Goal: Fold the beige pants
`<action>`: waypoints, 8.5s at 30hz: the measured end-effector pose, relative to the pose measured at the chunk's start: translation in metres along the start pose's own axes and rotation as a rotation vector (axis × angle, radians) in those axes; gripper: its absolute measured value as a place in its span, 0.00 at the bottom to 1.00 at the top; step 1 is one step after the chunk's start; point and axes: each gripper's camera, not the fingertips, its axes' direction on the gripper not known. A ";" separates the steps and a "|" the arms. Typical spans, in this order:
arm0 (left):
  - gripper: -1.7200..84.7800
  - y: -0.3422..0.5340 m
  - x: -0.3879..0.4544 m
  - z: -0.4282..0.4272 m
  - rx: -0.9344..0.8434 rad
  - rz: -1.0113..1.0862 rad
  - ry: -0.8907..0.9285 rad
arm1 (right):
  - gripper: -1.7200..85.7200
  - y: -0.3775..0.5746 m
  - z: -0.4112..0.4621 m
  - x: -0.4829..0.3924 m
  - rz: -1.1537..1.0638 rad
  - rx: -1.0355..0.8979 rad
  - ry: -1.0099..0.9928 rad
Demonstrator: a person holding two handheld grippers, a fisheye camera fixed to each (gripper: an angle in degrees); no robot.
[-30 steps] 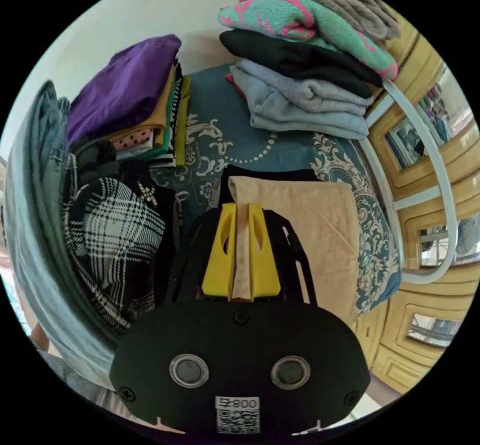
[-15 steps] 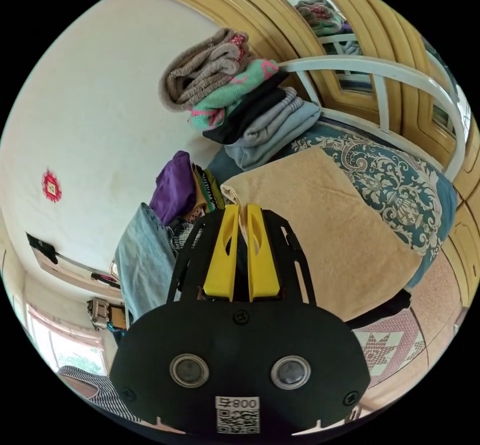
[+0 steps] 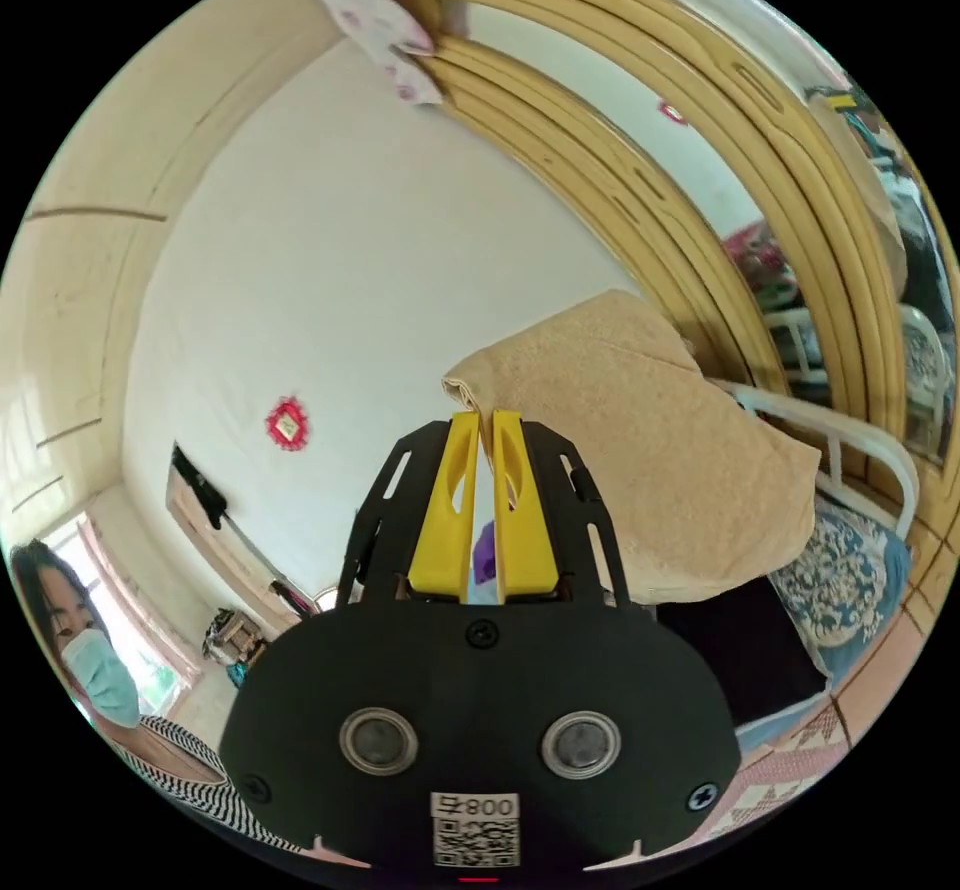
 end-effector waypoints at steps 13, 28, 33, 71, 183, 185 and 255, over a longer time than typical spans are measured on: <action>0.13 0.110 0.007 -0.094 0.274 0.361 0.221 | 0.02 -0.071 0.036 -0.420 -0.381 0.019 -0.510; 0.08 0.338 -0.034 -0.214 0.413 0.405 -0.361 | 0.06 0.179 0.252 -0.692 -0.324 -0.412 -0.858; 0.06 0.406 -0.083 -0.269 0.553 0.254 -0.419 | 0.06 0.230 0.319 -0.775 -0.344 -0.552 -0.877; 0.04 0.451 -0.346 -0.194 -0.022 -0.022 -0.664 | 0.11 0.731 0.533 -0.921 -0.997 -1.491 -0.052; 0.07 0.314 -0.850 -0.158 0.482 -0.682 -0.487 | 0.03 0.732 0.433 -0.724 -0.288 -1.440 0.415; 0.09 0.292 -0.847 -0.143 0.429 -0.611 -0.445 | 0.03 0.759 0.453 -0.767 -0.362 -1.457 0.320; 0.12 -0.056 -0.707 -0.257 0.308 -0.203 -0.492 | 0.02 0.707 0.540 -0.620 -0.215 -0.976 0.315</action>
